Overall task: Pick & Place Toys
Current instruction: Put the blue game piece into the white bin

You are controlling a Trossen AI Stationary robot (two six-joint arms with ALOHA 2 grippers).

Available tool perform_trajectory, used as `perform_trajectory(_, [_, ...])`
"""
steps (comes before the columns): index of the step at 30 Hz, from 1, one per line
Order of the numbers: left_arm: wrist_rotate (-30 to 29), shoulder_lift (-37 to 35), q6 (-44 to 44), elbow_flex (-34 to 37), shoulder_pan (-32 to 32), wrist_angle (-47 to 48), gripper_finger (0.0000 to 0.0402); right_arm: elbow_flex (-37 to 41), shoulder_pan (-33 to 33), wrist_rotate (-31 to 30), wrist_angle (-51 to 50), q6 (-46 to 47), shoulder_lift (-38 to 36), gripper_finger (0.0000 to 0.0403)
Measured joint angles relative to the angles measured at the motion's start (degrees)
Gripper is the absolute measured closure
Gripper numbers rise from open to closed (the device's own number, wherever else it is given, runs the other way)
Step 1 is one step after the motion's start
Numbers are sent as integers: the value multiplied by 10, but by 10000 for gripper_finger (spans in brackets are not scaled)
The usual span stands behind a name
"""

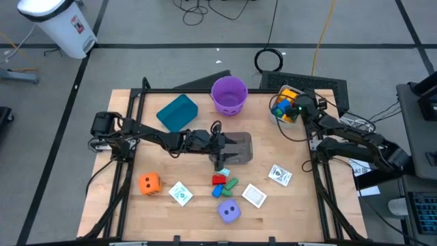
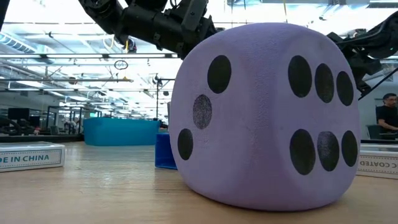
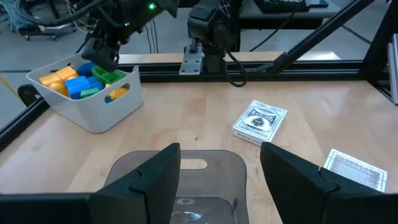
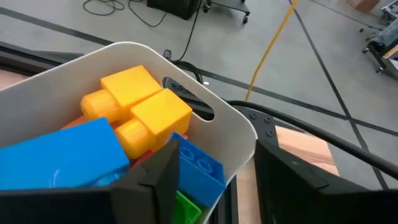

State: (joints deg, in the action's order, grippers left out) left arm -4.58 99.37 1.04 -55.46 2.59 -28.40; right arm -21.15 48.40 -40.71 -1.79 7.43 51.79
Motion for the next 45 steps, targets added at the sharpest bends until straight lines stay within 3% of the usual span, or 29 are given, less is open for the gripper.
perform_trajectory(8, [0, 0, 0, 0, 0, 0, 174, 0, -6, 4, 3, -6, -10, 178])
perform_trajectory(12, [0, 0, 0, 0, 0, 0, 174, 0, -33, 47, 11, -8, -37, 178])
perform_trajectory(14, [0, 0, 0, 0, 0, -1, 174, 0, -54, 103, 25, -25, -51, 182])
perform_trajectory(22, [0, 0, 0, 0, 0, -1, 174, 0, -164, 445, 186, -36, -71, 193])
perform_trajectory(25, [54, 0, -35, 0, 6, 3, 174, 0, -209, 503, 230, -36, -71, 193])
perform_trajectory(28, [174, -8, -53, 0, 38, 33, 174, 0, -246, 513, 251, -40, -71, 194])
perform_trajectory(30, [197, -9, -42, -2, 76, 79, 174, 0, -261, 513, 258, -52, -71, 195])
perform_trajectory(36, [68, 14, 56, 0, 177, 252, 174, 0, -271, 511, 269, -63, -71, 195])
perform_trajectory(38, [41, 29, 61, 0, 196, 256, 174, 0, -271, 510, 269, -62, -71, 195])
perform_trajectory(45, [41, 60, 49, 0, 197, 239, 174, 0, -271, 510, 269, -49, -70, 195])
